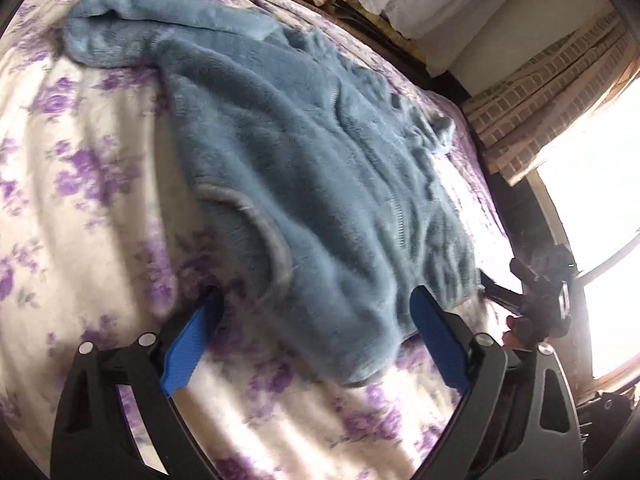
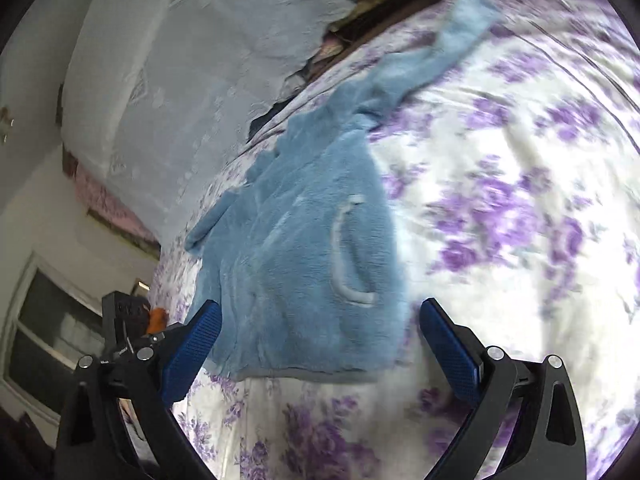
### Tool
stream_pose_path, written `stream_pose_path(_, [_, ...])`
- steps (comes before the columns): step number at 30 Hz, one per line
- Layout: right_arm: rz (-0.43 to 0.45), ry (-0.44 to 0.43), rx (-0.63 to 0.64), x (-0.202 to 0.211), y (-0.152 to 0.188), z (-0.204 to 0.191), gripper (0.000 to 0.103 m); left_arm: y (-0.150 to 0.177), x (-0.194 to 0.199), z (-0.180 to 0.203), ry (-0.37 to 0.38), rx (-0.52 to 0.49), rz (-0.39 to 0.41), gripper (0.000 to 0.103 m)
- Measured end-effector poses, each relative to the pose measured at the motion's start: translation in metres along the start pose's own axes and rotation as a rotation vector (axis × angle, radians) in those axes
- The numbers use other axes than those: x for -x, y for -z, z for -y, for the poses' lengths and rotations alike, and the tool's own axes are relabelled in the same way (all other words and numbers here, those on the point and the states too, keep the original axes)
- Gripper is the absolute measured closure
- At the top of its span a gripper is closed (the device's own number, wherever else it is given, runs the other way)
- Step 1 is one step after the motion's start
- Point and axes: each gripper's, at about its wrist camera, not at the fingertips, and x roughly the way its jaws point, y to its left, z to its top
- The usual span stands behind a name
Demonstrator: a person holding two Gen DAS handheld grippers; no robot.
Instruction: Fold small clothes
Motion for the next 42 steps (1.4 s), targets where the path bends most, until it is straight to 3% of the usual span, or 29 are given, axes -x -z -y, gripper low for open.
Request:
stream_pose_path(4, [-0.035,-0.013,-0.014,-0.011,-0.005,0.000,0.003,-0.013,-0.011,0.013,-0.002,-0.032,-0.010,0.030])
stream_pose_path(7, [-0.063,0.006,0.019,-0.026,-0.010,-0.007,0.003,-0.017,-0.018,0.015,-0.041,-0.052,-0.004,0.048])
stream_pose_path(10, [-0.075,0.018,0.049,-0.036,-0.013,-0.014,0.013,-0.017,-0.015,0.009,-0.004,-0.036,0.003,0.081])
stream_pose_path(11, [-0.081,0.022,0.055,-0.040,-0.013,-0.016,0.027,-0.017,-0.014,0.007,0.020,-0.025,-0.002,0.084])
stream_pose_path(12, [-0.090,0.029,0.057,-0.043,-0.014,-0.015,0.053,-0.017,-0.014,0.007,0.020,-0.023,0.003,0.086])
stream_pose_path(13, [-0.097,0.032,0.044,-0.046,-0.013,-0.013,0.069,-0.016,-0.012,0.009,0.006,-0.035,0.013,0.086])
stream_pose_path(14, [-0.112,0.019,0.011,-0.047,-0.015,-0.008,0.081,-0.016,-0.005,0.012,-0.008,-0.044,0.034,0.087])
stream_pose_path(15, [-0.110,0.000,-0.018,-0.044,-0.017,-0.006,0.082,-0.015,0.006,0.015,-0.003,-0.050,0.058,0.088])
stream_pose_path(18, [-0.057,-0.008,0.033,-0.020,-0.021,-0.021,0.082,-0.010,0.042,0.024,0.011,-0.072,0.111,0.088])
stream_pose_path(20, [-0.049,-0.015,0.074,-0.004,-0.021,-0.030,0.082,-0.004,0.059,0.024,-0.008,-0.080,0.106,0.087])
stream_pose_path(23, [-0.127,0.066,0.109,-0.010,-0.010,-0.021,0.082,0.012,0.053,0.006,-0.015,-0.045,0.012,0.083])
stream_pose_path(25, [-0.187,0.129,0.092,-0.025,0.004,0.000,0.082,0.027,0.033,-0.009,-0.073,-0.011,-0.061,0.080])
stream_pose_path(26, [-0.163,0.101,0.081,-0.022,0.005,0.004,0.082,0.034,0.026,-0.017,-0.095,0.001,-0.075,0.078])
stream_pose_path(28, [-0.150,0.102,0.060,-0.011,0.001,0.004,0.075,0.035,0.032,-0.017,-0.084,-0.001,-0.049,0.077])
stream_pose_path(30, [-0.093,0.191,0.102,0.006,-0.008,-0.006,0.061,0.029,0.052,-0.003,-0.110,-0.053,0.014,0.074])
stream_pose_path(31, [-0.064,0.236,0.136,0.013,-0.011,-0.012,0.061,0.026,0.061,0.006,-0.129,-0.088,0.047,0.071])
stream_pose_path(33, [0.000,0.273,0.205,0.019,-0.018,-0.032,0.061,0.021,0.074,0.030,-0.186,-0.170,0.102,0.045])
stream_pose_path(36, [0.003,0.167,0.254,0.016,-0.027,-0.055,0.061,0.005,0.069,0.057,-0.204,-0.223,0.125,0.038])
stream_pose_path(38, [-0.033,0.139,0.287,-0.005,-0.029,-0.069,0.061,-0.003,0.055,0.067,-0.167,-0.227,0.096,0.037])
stream_pose_path(40, [-0.093,0.118,0.309,-0.036,-0.030,-0.078,0.059,-0.007,0.034,0.071,-0.137,-0.246,0.049,0.026])
stream_pose_path(42, [-0.144,0.134,0.308,-0.058,-0.026,-0.078,0.054,-0.007,-0.002,0.060,-0.230,-0.226,-0.004,0.023])
